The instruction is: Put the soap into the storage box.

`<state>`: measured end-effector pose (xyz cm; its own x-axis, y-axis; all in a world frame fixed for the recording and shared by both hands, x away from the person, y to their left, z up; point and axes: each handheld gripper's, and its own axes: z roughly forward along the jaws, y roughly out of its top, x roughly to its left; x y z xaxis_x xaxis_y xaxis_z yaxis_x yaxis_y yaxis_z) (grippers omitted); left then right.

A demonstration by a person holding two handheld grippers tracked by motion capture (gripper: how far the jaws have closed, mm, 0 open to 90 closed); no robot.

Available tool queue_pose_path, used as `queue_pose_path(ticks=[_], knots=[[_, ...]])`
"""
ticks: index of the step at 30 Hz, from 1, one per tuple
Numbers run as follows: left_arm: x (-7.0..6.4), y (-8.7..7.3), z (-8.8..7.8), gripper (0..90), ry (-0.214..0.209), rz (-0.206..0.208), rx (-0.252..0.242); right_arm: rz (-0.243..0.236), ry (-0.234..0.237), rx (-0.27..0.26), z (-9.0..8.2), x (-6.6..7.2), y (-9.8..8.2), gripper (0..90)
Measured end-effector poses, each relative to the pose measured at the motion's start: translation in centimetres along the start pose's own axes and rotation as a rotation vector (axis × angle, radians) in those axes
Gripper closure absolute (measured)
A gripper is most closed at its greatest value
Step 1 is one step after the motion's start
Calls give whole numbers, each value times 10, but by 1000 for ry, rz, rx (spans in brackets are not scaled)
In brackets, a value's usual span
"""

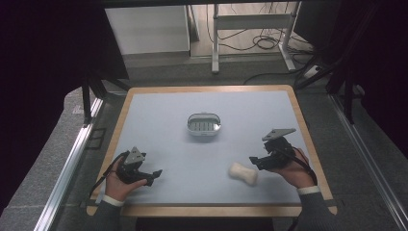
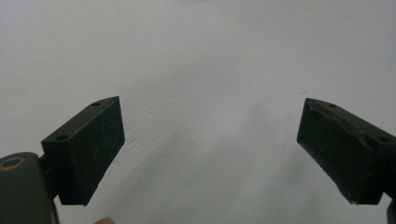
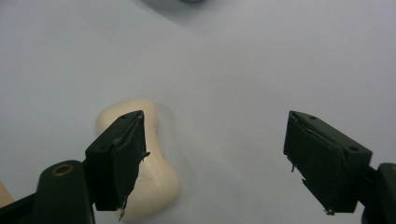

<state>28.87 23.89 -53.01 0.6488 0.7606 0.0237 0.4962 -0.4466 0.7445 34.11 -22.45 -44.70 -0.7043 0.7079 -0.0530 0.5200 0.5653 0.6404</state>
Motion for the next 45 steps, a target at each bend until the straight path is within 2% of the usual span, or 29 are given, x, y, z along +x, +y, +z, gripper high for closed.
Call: queue_pose_path(ticks=[6,13,14,16,24,33,45], knots=[[-1,0,1,80,-4,0,4,-44,31,56,10,14,4,209],[-1,0,1,80,-4,0,7,-66,61,101,15,22,8,219],[-1,0,2,80,-4,1,8,-85,72,116,17,25,9,220],[-2,0,2,80,-5,2,12,-90,80,125,18,27,10,222],[-2,0,3,78,-2,5,14,-141,113,221,27,43,13,235],[-2,-1,4,79,-7,5,18,-182,106,324,45,51,14,248],[-3,-1,5,78,-10,8,23,-223,94,400,58,58,14,290]])
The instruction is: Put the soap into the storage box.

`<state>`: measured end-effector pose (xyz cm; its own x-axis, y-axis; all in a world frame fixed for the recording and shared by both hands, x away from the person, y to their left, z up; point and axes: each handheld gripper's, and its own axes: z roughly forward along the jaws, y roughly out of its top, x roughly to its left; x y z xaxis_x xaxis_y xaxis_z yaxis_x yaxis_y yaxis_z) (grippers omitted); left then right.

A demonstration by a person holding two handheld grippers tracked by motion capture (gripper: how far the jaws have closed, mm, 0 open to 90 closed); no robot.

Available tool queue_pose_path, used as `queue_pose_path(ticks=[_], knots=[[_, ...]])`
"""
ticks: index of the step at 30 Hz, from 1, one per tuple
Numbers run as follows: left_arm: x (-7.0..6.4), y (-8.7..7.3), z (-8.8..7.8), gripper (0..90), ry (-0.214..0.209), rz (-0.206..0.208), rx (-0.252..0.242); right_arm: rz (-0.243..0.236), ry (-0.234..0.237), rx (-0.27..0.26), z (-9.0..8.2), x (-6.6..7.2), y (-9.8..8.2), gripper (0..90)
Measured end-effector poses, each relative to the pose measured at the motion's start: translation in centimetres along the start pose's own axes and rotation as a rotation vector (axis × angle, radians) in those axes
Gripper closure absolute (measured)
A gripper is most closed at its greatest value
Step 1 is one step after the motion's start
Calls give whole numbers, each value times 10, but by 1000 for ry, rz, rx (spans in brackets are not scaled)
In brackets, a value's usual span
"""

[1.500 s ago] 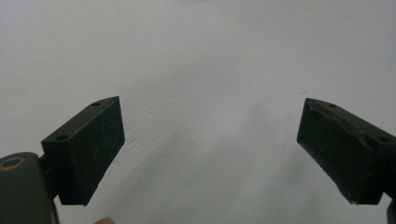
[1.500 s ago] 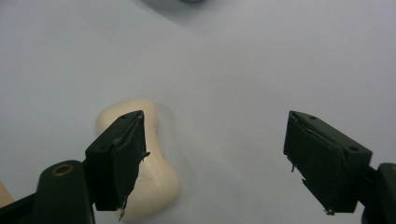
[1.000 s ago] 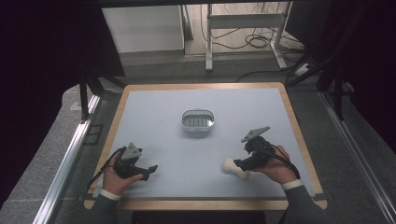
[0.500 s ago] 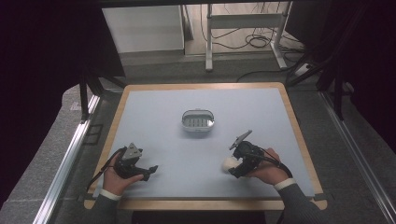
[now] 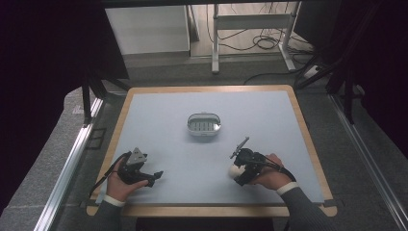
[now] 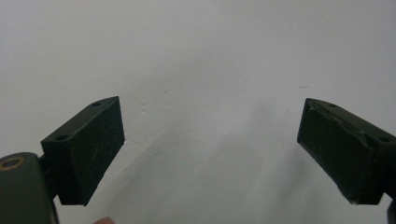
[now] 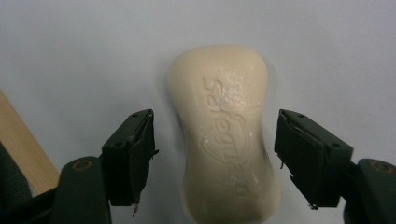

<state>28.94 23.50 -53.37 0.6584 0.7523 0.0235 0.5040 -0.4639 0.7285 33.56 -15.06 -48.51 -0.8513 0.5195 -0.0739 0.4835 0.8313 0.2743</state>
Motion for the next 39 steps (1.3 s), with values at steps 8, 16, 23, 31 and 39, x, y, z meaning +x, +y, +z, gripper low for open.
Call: queue_pose_path(ticks=[8,16,23,31,39], knots=[[1,0,0,78,1,4,3,-16,-9,49,8,-2,3,406],[1,0,0,78,2,4,5,-28,-29,77,9,-2,6,498],[1,0,0,78,3,6,1,-26,-17,67,3,-7,7,499],[1,0,1,78,5,10,10,-19,-20,30,-13,-17,12,499],[0,0,1,78,4,10,12,-26,-31,7,-23,-27,22,499]])
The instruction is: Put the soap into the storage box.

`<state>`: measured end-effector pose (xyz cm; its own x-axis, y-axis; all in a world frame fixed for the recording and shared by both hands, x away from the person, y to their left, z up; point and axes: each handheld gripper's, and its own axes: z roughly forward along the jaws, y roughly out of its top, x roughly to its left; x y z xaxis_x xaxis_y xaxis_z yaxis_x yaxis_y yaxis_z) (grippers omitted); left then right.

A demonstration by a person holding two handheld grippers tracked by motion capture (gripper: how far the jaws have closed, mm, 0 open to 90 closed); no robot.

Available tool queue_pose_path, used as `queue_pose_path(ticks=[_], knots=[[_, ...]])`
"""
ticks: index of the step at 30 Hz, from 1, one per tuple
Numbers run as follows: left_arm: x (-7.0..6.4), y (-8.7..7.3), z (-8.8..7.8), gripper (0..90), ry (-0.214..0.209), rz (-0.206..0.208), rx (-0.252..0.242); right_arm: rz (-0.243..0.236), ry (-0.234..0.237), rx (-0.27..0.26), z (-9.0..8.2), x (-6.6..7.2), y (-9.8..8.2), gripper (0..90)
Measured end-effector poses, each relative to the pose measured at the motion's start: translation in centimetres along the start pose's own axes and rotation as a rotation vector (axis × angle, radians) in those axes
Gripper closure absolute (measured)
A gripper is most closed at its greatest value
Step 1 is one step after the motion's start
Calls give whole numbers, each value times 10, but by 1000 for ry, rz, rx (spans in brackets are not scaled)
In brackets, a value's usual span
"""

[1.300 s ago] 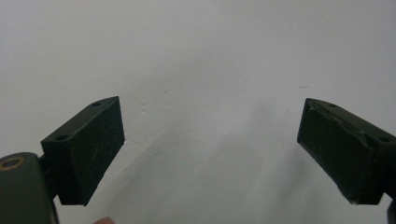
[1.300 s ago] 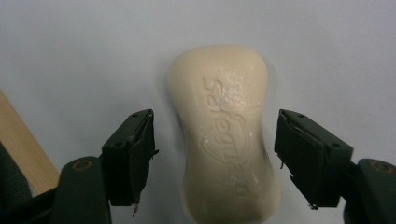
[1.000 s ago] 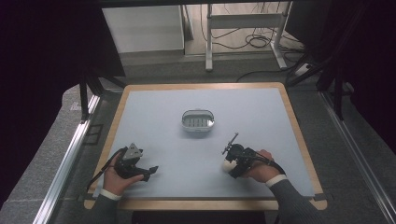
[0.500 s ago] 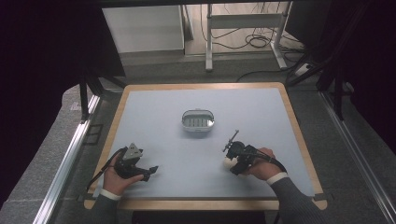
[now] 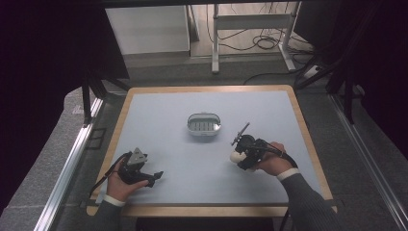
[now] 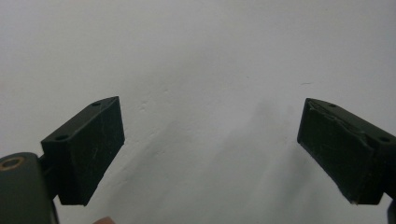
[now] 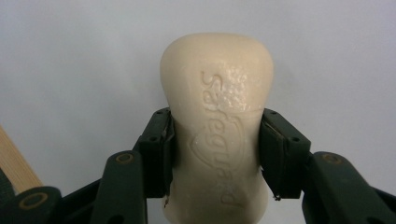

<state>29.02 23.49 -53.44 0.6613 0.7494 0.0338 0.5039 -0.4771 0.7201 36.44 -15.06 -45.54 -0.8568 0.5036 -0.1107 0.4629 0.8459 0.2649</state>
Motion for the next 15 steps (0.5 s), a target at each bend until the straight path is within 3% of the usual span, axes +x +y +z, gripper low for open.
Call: queue_pose_path(ticks=[15], knots=[[0,0,1,78,-3,2,4,-23,-11,-40,-9,-7,15,499]])
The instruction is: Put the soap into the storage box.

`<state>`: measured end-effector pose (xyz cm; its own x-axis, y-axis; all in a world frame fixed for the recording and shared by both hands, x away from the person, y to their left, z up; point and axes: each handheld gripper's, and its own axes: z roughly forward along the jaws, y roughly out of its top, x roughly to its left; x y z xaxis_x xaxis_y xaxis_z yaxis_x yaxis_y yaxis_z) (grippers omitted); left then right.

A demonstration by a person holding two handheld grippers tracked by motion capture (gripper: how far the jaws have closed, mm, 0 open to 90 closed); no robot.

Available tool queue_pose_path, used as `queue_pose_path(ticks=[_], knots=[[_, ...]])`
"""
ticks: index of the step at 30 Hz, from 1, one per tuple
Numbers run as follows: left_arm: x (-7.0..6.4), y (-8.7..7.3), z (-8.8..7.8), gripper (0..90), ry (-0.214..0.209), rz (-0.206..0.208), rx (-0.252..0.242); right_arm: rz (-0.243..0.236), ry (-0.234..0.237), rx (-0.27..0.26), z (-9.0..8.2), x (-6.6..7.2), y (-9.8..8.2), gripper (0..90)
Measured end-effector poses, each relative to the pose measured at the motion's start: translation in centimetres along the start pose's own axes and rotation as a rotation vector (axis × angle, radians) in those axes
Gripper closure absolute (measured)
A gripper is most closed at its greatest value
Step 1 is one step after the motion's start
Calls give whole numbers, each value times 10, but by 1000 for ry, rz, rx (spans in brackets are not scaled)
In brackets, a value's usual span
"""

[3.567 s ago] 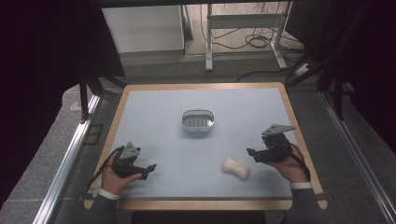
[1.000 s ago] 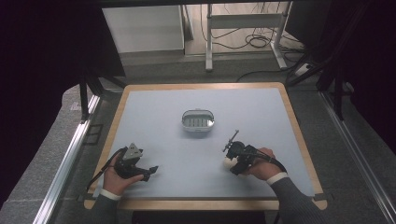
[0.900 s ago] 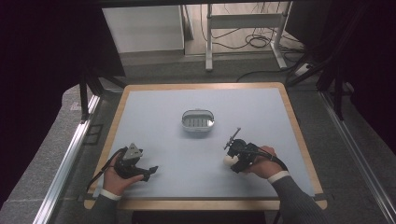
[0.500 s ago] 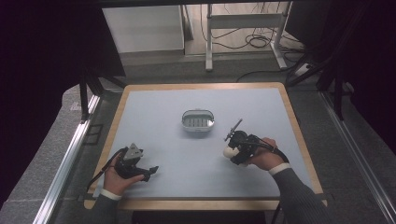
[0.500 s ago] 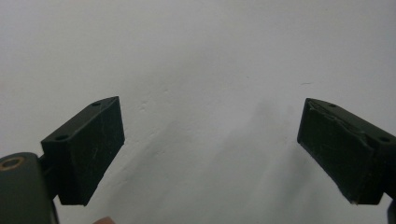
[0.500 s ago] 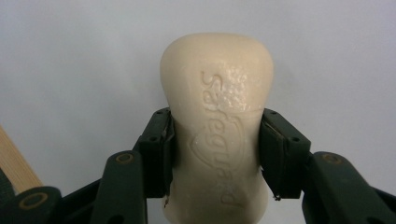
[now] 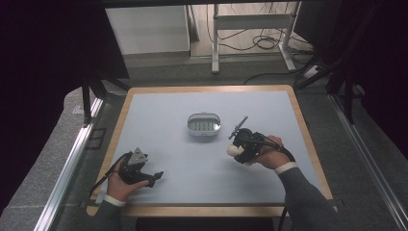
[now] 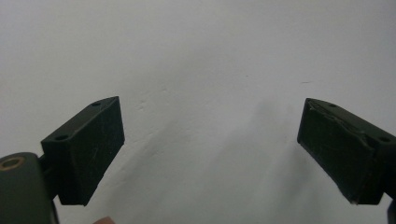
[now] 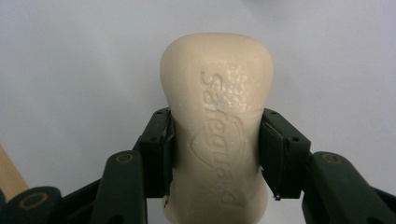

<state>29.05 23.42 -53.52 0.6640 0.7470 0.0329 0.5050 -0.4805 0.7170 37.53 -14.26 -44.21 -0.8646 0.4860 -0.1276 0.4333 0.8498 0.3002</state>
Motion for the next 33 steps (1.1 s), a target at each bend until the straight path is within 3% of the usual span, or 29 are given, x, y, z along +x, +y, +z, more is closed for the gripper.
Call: queue_pose_path(ticks=[33], knots=[[-2,0,4,78,-9,5,10,3,-23,-39,-12,-22,30,499]])
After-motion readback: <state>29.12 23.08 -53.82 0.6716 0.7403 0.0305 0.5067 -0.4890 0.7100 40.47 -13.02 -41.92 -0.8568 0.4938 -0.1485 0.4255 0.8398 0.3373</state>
